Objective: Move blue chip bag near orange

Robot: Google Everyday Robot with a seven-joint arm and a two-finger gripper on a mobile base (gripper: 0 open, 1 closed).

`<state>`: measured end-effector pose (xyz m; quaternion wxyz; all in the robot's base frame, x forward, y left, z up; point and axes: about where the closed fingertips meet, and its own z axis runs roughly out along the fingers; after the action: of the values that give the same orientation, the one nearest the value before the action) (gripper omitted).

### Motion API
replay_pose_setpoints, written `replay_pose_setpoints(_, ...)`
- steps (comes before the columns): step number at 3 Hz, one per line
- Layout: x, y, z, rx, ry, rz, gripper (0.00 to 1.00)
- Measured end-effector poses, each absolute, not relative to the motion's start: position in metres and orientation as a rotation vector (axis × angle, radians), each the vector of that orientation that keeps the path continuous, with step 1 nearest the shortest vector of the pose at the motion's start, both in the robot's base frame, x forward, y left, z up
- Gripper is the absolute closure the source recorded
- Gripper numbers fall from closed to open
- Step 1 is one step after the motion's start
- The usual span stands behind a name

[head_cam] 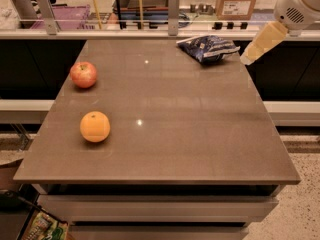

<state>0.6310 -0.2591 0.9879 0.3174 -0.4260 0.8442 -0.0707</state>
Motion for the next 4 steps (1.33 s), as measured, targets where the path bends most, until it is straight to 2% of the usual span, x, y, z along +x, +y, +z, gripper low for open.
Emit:
replay_pose_setpoints(2,0.684,-0.224,0.94,-1.194,2.197,-0.128,0.0)
replay_pose_setpoints(4,0.703,-0.219,0.924,-1.215,2.172,-0.125,0.0)
